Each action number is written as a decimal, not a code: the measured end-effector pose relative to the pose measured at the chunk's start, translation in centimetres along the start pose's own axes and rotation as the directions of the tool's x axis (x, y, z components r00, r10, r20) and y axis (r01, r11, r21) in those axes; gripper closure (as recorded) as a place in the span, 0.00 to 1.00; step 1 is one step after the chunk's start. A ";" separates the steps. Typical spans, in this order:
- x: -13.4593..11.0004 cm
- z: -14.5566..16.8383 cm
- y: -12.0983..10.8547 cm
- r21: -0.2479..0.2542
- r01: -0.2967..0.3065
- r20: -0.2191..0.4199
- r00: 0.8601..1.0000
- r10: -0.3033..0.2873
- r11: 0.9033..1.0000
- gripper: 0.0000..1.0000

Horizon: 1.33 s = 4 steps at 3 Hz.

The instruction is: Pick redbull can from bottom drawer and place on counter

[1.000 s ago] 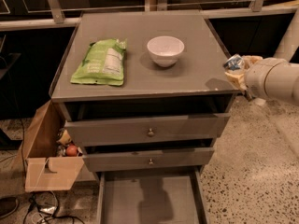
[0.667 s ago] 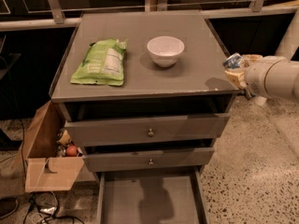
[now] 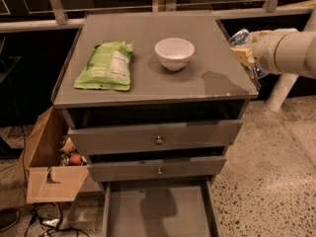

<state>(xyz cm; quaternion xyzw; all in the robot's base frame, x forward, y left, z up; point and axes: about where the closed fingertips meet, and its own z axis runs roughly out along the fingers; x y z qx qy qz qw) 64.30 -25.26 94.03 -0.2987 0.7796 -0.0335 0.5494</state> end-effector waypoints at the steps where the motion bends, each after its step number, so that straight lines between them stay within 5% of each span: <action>1: -1.4 1.4 -0.1 -0.016 -0.031 0.018 0.999 0.031 0.999 1.00; 2: -1.0 1.7 -0.2 -0.032 -0.040 0.008 0.999 0.041 0.999 1.00; 4: -3.1 5.1 -0.7 -0.149 -0.052 -0.018 0.999 0.049 0.987 1.00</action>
Offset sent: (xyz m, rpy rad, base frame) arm 0.0177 0.0008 -0.0021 0.0543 0.0412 0.0143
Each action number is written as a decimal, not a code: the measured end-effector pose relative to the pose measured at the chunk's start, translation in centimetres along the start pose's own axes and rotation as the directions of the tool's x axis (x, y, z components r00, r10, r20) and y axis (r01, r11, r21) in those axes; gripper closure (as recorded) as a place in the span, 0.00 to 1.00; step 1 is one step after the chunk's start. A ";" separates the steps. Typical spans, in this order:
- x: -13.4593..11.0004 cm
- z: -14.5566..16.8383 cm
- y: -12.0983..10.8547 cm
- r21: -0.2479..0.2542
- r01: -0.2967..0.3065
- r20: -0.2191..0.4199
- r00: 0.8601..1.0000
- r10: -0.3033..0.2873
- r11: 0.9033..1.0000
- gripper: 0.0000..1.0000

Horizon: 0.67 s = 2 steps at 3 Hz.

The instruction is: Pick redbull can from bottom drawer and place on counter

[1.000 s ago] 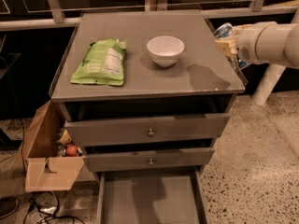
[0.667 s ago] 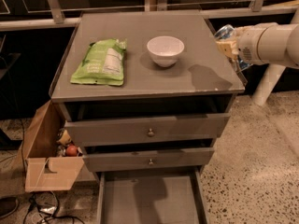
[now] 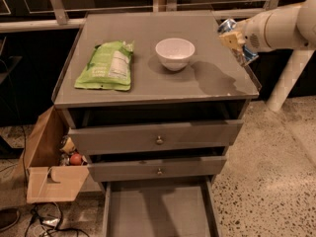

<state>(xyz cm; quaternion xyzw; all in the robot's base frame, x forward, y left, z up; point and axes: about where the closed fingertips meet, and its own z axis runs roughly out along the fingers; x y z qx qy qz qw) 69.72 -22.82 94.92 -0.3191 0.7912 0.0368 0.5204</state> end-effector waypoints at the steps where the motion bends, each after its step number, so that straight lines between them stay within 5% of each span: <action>1: -0.7 1.1 -0.3 -0.037 0.015 -0.027 1.000 -0.016 0.999 1.00; 2: 0.2 2.5 -0.2 -0.072 0.025 -0.071 0.997 -0.030 0.997 1.00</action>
Offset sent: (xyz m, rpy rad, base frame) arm 0.0276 0.0045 -0.0259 -0.0739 0.1308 0.0734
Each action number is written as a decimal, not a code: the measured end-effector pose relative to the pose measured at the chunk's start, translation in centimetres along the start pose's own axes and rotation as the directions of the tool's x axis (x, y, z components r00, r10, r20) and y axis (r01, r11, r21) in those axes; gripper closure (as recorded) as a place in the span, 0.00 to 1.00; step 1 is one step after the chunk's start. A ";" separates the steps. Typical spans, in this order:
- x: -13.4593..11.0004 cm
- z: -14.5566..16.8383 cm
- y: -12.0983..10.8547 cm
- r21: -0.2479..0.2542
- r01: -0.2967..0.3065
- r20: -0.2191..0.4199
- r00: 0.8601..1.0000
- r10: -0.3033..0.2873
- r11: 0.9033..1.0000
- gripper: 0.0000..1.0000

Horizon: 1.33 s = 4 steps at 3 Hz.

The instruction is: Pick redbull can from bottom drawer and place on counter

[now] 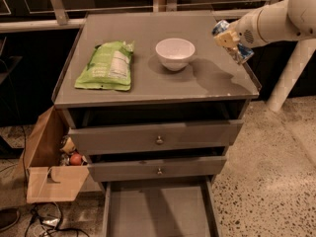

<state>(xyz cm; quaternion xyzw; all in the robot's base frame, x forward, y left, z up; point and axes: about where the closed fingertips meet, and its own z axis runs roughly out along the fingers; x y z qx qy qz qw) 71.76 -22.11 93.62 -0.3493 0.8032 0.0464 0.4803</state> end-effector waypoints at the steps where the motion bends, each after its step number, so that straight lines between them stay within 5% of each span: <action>1: 1.4 1.7 -0.3 -0.021 -0.017 -0.040 0.999 0.016 1.000 1.00; 4: 6.2 5.6 -0.3 -0.076 -0.055 -0.168 0.985 0.042 0.996 1.00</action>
Offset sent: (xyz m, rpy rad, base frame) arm 0.0323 -0.0190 -0.0521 -0.0090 0.1287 -0.0342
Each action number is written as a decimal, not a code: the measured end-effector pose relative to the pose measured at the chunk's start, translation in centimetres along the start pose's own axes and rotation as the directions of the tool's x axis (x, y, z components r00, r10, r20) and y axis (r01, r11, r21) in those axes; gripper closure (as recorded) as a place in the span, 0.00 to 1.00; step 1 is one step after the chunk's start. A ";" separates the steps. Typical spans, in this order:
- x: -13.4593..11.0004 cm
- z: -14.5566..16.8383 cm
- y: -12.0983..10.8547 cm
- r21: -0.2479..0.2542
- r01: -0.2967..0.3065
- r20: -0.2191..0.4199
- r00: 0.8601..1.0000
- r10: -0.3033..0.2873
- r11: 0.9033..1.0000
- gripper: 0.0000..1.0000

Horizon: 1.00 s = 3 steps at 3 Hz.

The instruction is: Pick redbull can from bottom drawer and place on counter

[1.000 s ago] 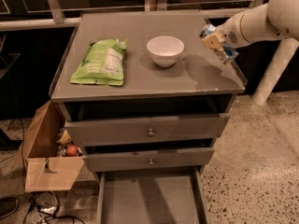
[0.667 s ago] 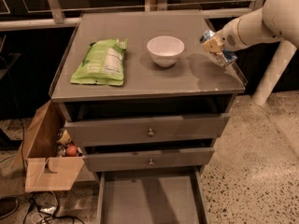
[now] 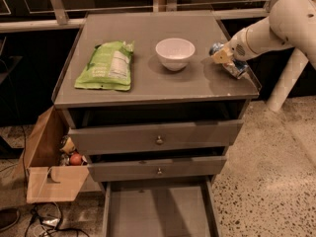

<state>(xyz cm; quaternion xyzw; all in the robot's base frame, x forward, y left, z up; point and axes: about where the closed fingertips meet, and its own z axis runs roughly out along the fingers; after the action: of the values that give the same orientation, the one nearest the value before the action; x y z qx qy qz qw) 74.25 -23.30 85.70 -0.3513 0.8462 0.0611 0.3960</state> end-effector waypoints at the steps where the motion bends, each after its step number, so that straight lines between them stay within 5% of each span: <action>1: 0.3 0.0 0.2 -0.012 -0.007 0.008 1.000 0.007 1.000 1.00; 3: 0.3 0.0 0.2 -0.013 -0.007 0.008 1.000 0.007 1.000 0.58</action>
Offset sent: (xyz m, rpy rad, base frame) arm -0.0024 -0.0004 -0.0024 0.0137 0.0031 0.0052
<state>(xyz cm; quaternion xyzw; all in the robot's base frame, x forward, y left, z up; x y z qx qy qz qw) 73.99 -23.34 85.43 -0.3506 0.8454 0.0692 0.3970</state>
